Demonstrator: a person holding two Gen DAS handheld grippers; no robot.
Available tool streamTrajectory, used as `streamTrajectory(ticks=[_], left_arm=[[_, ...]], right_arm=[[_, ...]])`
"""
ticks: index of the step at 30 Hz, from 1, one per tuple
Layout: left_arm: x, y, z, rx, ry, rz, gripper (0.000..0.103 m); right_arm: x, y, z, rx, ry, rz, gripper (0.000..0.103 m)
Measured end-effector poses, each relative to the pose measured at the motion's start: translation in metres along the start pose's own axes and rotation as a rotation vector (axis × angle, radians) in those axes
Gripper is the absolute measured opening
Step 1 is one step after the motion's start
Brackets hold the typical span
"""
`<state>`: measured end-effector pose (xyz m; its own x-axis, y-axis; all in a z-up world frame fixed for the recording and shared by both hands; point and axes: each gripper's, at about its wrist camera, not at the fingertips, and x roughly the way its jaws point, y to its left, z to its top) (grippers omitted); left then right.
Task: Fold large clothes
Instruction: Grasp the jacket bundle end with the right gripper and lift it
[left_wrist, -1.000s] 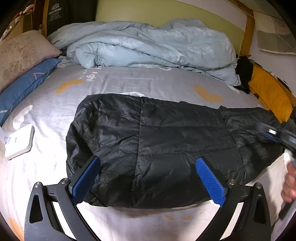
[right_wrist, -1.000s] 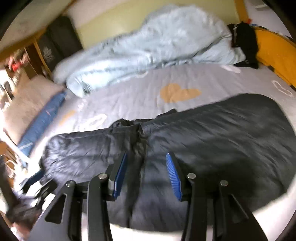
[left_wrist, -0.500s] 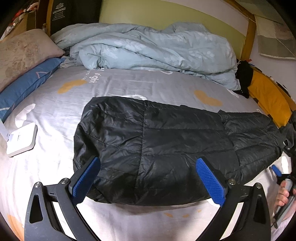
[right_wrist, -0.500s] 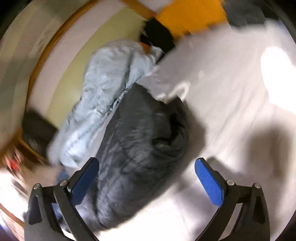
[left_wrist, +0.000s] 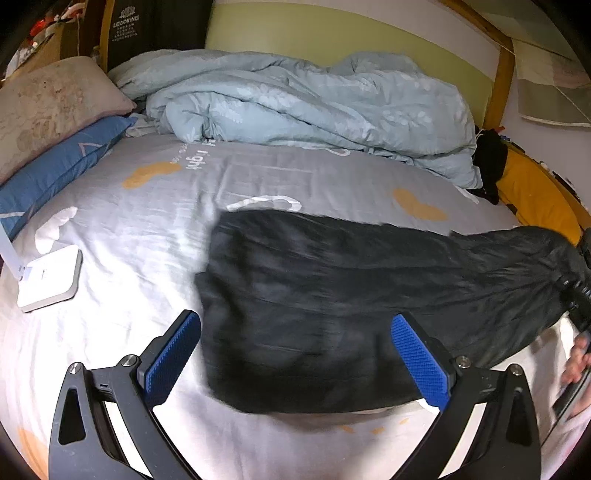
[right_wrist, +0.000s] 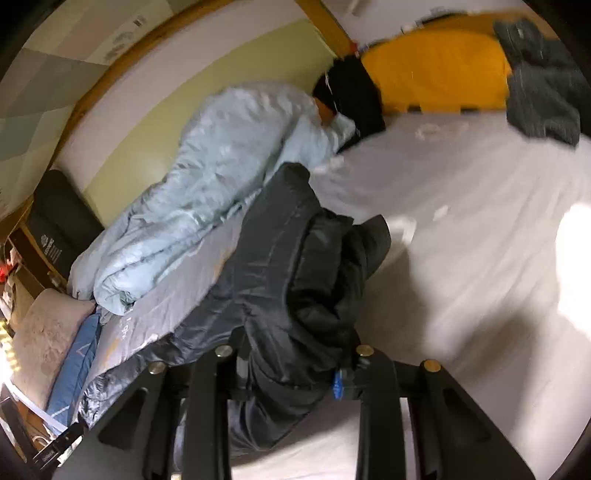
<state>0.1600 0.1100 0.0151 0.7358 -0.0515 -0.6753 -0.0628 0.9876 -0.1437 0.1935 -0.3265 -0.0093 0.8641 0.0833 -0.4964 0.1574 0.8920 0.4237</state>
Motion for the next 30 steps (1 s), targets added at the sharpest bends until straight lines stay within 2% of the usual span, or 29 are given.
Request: streamTrajectory(ticks=[4, 7, 9, 12, 15, 17, 19, 20, 23, 28, 30], left_arm=[[0.001, 0.003, 0.000, -0.045, 0.038, -0.068, 0.103], [0.008, 0.001, -0.001, -0.069, 0.084, -0.116, 0.103], [0.014, -0.001, -0.003, -0.080, 0.116, -0.141, 0.103], [0.019, -0.004, -0.006, -0.077, 0.136, -0.134, 0.103], [0.034, -0.014, -0.014, -0.008, 0.186, -0.099, 0.103], [0.050, -0.020, -0.022, 0.043, 0.224, -0.091, 0.100], [0.059, -0.022, -0.028, 0.047, 0.239, -0.090, 0.095], [0.061, -0.022, -0.029, 0.037, 0.242, -0.111, 0.090], [0.059, -0.020, -0.025, 0.010, 0.227, -0.148, 0.083], [0.057, -0.015, -0.021, -0.004, 0.207, -0.140, 0.083], [0.055, -0.014, -0.020, -0.011, 0.207, -0.145, 0.083]], right_arm=[[-0.017, 0.004, 0.039, -0.191, -0.091, -0.170, 0.027], [-0.029, 0.020, 0.059, -0.280, -0.138, -0.218, 0.027], [-0.035, 0.041, 0.063, -0.358, -0.169, -0.211, 0.028], [-0.048, 0.080, 0.049, -0.453, -0.199, -0.116, 0.029], [-0.064, 0.114, 0.023, -0.503, -0.224, 0.019, 0.030], [-0.071, 0.134, -0.002, -0.516, -0.200, 0.125, 0.030], [-0.072, 0.149, -0.027, -0.511, -0.163, 0.211, 0.030], [-0.069, 0.154, -0.037, -0.508, -0.137, 0.234, 0.030], [-0.056, 0.164, -0.066, -0.526, -0.062, 0.286, 0.031], [-0.027, 0.164, -0.104, -0.522, 0.086, 0.323, 0.033], [-0.023, 0.163, -0.111, -0.555, 0.100, 0.313, 0.033]])
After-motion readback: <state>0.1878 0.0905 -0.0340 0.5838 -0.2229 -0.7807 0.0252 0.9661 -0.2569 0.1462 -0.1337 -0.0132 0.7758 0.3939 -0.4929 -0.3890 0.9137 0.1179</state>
